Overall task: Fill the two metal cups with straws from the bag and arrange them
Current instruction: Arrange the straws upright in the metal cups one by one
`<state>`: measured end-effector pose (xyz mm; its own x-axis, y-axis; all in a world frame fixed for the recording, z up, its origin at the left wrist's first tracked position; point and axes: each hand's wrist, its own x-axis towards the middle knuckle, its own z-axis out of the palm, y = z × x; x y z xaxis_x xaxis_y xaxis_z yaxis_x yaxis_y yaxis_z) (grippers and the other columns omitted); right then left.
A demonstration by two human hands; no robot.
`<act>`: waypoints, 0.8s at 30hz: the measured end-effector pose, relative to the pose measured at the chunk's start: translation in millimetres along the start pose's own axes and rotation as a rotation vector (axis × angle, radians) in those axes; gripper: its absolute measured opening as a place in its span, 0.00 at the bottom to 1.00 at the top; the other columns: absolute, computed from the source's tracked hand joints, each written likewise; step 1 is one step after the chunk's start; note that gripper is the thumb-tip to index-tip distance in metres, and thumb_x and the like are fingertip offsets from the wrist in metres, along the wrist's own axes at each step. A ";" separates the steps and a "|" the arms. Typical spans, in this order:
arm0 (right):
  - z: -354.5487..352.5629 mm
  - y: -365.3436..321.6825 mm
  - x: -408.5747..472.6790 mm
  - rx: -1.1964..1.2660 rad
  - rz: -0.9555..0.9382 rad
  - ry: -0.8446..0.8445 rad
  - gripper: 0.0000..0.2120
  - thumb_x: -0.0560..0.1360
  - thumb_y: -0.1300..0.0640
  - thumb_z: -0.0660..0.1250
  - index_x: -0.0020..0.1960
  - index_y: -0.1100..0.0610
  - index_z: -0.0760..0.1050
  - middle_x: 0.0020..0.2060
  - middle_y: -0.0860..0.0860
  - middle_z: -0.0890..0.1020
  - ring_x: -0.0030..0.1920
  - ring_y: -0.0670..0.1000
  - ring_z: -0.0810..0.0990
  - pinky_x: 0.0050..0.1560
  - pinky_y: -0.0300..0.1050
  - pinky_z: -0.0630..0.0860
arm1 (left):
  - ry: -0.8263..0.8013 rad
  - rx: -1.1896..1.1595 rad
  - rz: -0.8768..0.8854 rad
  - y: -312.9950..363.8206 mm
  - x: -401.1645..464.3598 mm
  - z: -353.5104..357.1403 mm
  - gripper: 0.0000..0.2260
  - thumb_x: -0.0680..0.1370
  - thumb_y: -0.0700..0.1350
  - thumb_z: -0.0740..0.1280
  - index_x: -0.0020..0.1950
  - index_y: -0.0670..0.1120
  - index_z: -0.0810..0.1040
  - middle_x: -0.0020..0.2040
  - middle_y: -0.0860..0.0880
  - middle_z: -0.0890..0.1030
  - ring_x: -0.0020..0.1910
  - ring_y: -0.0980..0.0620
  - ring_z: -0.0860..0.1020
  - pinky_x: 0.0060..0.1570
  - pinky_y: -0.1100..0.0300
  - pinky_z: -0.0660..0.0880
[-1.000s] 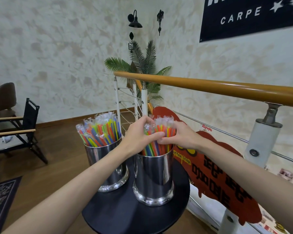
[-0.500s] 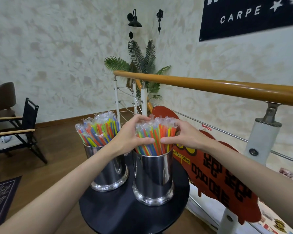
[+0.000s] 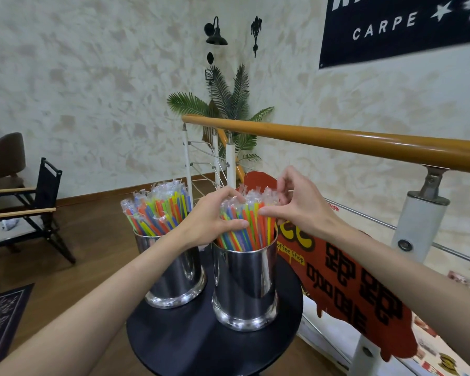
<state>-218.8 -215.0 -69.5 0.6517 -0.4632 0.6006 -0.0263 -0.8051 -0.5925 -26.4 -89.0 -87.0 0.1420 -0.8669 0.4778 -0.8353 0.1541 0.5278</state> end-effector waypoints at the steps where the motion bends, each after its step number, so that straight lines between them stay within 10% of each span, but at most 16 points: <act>1: 2.1 -1.0 0.0 -0.029 -0.026 -0.033 0.19 0.68 0.58 0.82 0.43 0.55 0.70 0.32 0.48 0.77 0.30 0.43 0.77 0.32 0.41 0.76 | -0.003 -0.015 -0.002 0.2 0.1 -0.4 0.18 0.73 0.49 0.77 0.58 0.54 0.75 0.59 0.59 0.77 0.61 0.57 0.74 0.62 0.58 0.72; 11: 16.8 -4.5 -4.7 -0.103 -0.074 -0.184 0.08 0.69 0.57 0.81 0.42 0.55 0.83 0.36 0.47 0.83 0.39 0.43 0.81 0.40 0.34 0.75 | -0.008 -0.119 -0.056 -0.8 -1.5 -7.2 0.22 0.72 0.44 0.79 0.62 0.53 0.75 0.61 0.59 0.77 0.61 0.66 0.74 0.57 0.74 0.67; 24: 29.8 -6.7 -7.3 -0.232 -0.065 -0.116 0.09 0.70 0.52 0.80 0.43 0.53 0.82 0.35 0.45 0.79 0.35 0.43 0.75 0.37 0.36 0.73 | -0.015 -0.181 -0.078 1.9 -2.1 -7.5 0.21 0.72 0.47 0.78 0.62 0.53 0.76 0.63 0.59 0.75 0.62 0.68 0.71 0.58 0.69 0.70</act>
<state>-200.8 -195.2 -86.0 0.7399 -0.3729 0.5600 -0.1456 -0.9014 -0.4079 -24.2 -83.4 -81.7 0.1937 -0.8861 0.4210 -0.7130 0.1676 0.6808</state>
